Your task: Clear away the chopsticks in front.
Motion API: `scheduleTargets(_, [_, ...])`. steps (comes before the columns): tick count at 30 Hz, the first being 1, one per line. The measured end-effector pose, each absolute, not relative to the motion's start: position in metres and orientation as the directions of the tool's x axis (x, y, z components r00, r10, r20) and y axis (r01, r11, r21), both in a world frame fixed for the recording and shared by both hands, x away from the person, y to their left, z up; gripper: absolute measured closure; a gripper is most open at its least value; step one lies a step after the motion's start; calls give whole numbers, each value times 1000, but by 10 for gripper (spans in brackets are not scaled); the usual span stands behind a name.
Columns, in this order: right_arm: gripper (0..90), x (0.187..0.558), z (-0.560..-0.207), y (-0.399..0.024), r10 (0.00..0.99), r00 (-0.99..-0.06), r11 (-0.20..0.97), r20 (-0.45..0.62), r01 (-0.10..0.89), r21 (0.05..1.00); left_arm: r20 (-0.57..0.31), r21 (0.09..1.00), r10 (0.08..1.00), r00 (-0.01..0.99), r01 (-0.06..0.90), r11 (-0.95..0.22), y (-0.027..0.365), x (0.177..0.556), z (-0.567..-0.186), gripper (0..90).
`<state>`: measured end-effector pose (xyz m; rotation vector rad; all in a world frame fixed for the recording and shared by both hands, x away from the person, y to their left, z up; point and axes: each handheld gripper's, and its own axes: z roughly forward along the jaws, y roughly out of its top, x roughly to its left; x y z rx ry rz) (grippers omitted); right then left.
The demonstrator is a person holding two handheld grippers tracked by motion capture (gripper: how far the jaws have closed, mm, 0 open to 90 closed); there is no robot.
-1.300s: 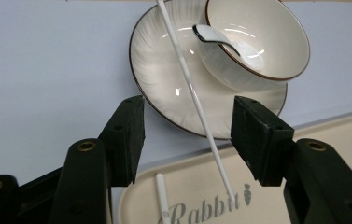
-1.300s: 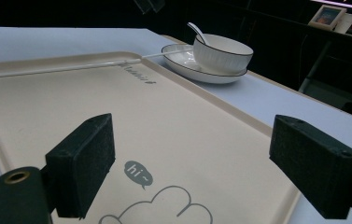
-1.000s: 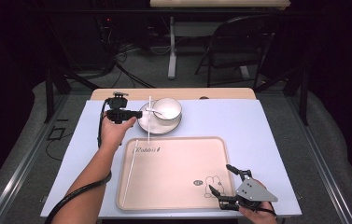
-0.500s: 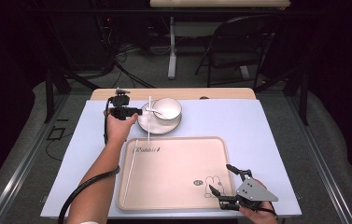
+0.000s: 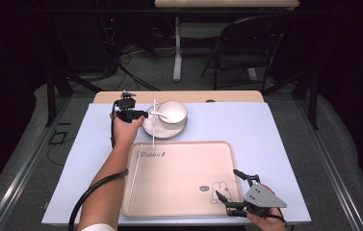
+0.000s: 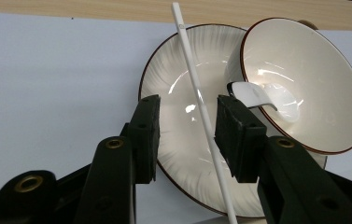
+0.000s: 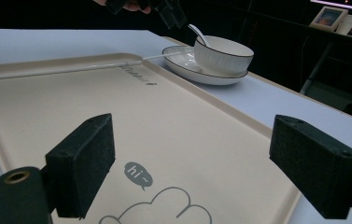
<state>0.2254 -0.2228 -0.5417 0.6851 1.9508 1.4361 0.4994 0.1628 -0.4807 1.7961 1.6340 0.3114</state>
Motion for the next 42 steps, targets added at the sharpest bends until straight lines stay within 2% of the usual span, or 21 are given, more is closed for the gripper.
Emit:
scheduleTargets(27, [134, 225, -542, -223, 711, -680, 281, -177, 45, 959, -285, 577, 939, 193, 817, 7, 141, 513, -509, 675])
scheduleTargets(42, [134, 225, -542, -223, 711, -681, 280, -176, 45, 959, -285, 558, 945, 163, 829, 25, 134, 522, -521, 716])
